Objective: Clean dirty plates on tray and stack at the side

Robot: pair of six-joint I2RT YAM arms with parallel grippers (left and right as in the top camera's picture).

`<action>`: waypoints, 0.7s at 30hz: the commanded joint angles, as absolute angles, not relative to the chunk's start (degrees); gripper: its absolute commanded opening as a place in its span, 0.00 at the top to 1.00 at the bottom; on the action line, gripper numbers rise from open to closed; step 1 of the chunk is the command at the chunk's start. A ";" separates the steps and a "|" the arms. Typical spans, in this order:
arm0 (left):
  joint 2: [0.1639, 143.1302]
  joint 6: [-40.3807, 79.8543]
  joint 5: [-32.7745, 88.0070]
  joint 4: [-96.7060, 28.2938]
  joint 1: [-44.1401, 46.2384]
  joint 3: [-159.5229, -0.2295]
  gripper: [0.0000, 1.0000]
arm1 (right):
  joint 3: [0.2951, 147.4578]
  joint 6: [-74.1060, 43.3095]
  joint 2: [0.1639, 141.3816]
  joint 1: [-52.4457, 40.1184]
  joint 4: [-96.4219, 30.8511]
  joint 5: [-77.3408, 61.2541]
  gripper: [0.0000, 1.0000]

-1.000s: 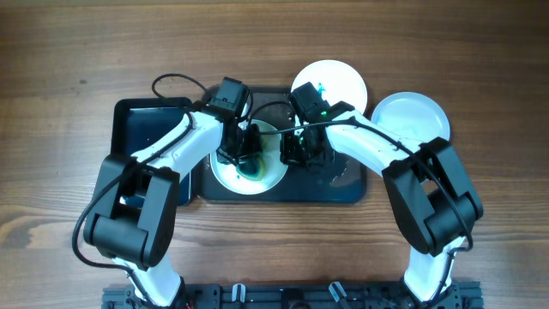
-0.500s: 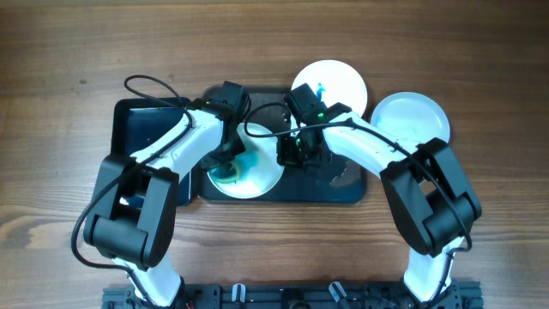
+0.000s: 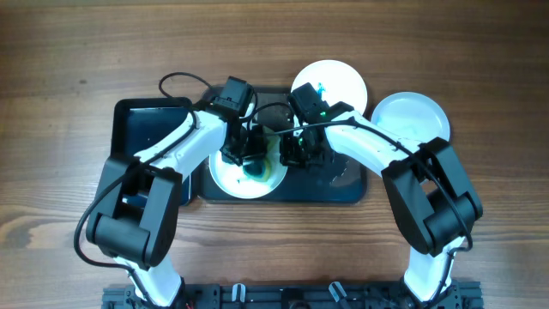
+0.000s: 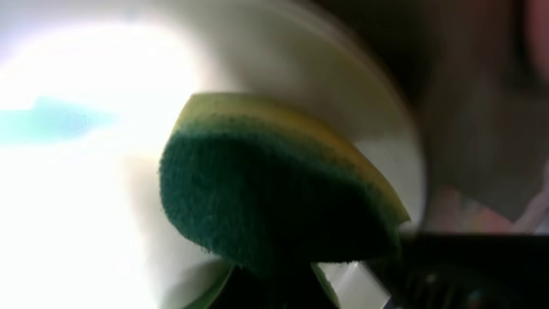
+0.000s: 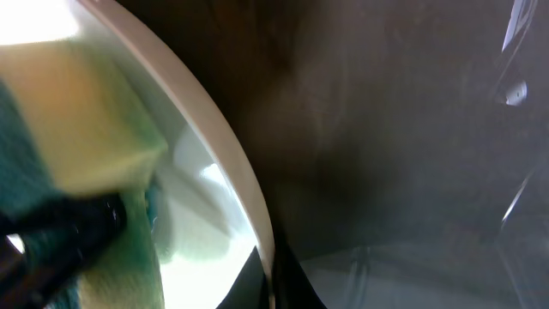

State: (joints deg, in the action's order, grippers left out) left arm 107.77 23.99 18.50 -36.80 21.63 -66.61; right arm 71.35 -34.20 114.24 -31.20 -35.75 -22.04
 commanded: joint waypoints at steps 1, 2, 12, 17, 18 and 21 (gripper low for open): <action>108.33 22.98 13.69 -33.52 19.64 -66.39 0.96 | 71.50 -33.41 114.98 -31.38 -35.24 -22.76 0.96; 108.33 24.34 10.41 -33.28 19.22 -66.39 0.96 | 71.50 -33.41 114.98 -31.38 -35.22 -22.76 0.96; 108.33 33.80 -10.11 -45.23 17.23 -66.39 0.96 | 71.50 -33.19 114.98 -31.38 -35.14 -22.76 0.96; 108.33 31.99 3.22 -50.76 17.96 -66.39 0.96 | 71.50 -33.15 114.98 -31.38 -35.11 -22.76 0.96; 108.33 29.74 7.68 -51.11 18.20 -66.39 0.96 | 71.50 -33.15 114.98 -31.38 -35.14 -22.76 0.96; 108.33 22.09 22.04 -51.29 18.52 -66.39 0.96 | 71.50 -33.10 114.98 -31.38 -35.20 -22.76 0.96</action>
State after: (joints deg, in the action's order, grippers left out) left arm 107.68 30.24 3.38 -49.69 18.26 -67.53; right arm 71.35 -33.95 114.24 -31.79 -35.20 -22.48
